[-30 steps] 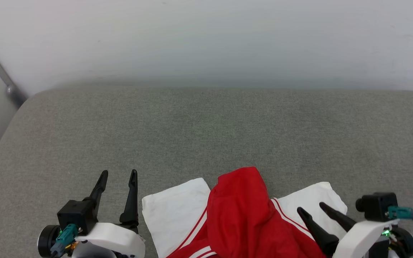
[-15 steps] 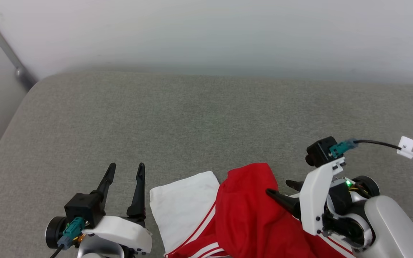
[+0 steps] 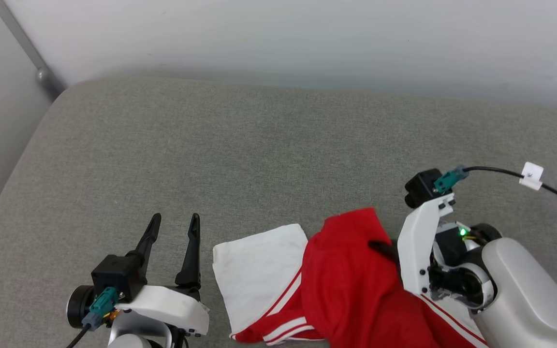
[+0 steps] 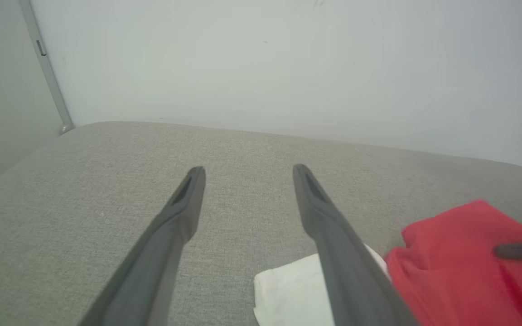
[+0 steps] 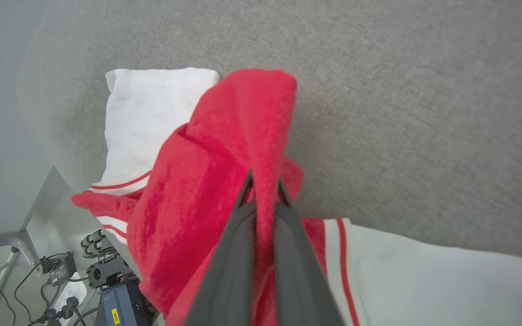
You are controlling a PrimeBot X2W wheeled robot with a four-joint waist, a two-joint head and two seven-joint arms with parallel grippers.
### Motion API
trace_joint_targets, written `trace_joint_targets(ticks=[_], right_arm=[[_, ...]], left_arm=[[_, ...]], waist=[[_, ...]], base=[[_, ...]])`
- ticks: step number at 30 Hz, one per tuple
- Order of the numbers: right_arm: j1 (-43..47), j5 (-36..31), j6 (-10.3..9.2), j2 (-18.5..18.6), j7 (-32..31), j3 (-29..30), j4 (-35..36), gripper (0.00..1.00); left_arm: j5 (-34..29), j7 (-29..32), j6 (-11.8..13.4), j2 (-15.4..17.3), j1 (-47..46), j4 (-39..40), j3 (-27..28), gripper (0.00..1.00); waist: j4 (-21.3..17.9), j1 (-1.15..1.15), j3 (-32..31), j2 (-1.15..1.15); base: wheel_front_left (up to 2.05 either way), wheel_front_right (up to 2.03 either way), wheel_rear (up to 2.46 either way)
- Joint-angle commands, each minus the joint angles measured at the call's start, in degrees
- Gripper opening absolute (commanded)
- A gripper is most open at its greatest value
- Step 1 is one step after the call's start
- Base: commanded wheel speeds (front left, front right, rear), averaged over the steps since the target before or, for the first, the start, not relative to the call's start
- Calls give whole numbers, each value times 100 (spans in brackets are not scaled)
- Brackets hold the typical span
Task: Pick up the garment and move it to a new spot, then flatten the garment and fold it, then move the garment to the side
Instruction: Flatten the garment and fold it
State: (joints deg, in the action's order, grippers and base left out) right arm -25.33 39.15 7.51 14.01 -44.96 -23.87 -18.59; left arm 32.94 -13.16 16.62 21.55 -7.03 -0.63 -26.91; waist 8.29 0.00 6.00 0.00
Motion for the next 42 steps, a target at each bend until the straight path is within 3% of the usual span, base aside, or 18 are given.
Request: trace_joint_targets(ticks=[1, 11, 22, 30, 36, 37, 38, 39, 42], right_arm=[[-100, 14, -4, 25, 80, -19, 39, 0], [-741, -173, -4, 338, 988, 157, 372, 0], [-2011, -508, -4, 644, 1673, 209, 115, 0], [-2469, -727, -4, 667, 2018, 633, -1184, 0], [-2509, -900, -4, 593, 2752, 1113, -2324, 0], [-2488, -954, -4, 578, 2855, 1169, -2518, 5], [-2479, -998, -4, 557, 2979, 1194, -2653, 40], [-2482, -1008, -4, 524, 3089, 1220, -2774, 100], [-2482, -1031, -4, 513, 3582, 1204, -2921, 100]], left_arm=[[-20, -32, -33, 12, -17, -16, 23, 100], [-41, -26, -40, 44, -98, -3, -19, 100], [-90, -65, -142, -75, -403, -55, -126, 100], [-163, -110, -258, -211, -748, -75, -185, 100], [-253, -154, -369, -369, -1023, -200, -247, 100], [-252, -161, -379, -382, -1037, -232, -239, 100], [-253, -170, -386, -396, -1055, -253, -227, 100], [-254, -167, -386, -414, -1070, -273, -221, 100], [-263, -179, -408, -427, -1085, -358, -170, 100]], waist=[[-10, 0, -13, 0], [-38, 0, 7, 0], [189, 0, 514, 0], [287, 0, 1158, 0], [357, 0, 1495, 0], [350, 0, 1512, 0], [341, 0, 1527, 0], [331, 0, 1536, 0], [263, 0, 1494, 0]], base=[[0, 0, 0], [0, 0, 0], [0, 0, 0], [0, 0, 0], [0, 0, 0], [0, 0, 0], [0, 0, 0], [0, 0, 0], [0, 0, 0]])
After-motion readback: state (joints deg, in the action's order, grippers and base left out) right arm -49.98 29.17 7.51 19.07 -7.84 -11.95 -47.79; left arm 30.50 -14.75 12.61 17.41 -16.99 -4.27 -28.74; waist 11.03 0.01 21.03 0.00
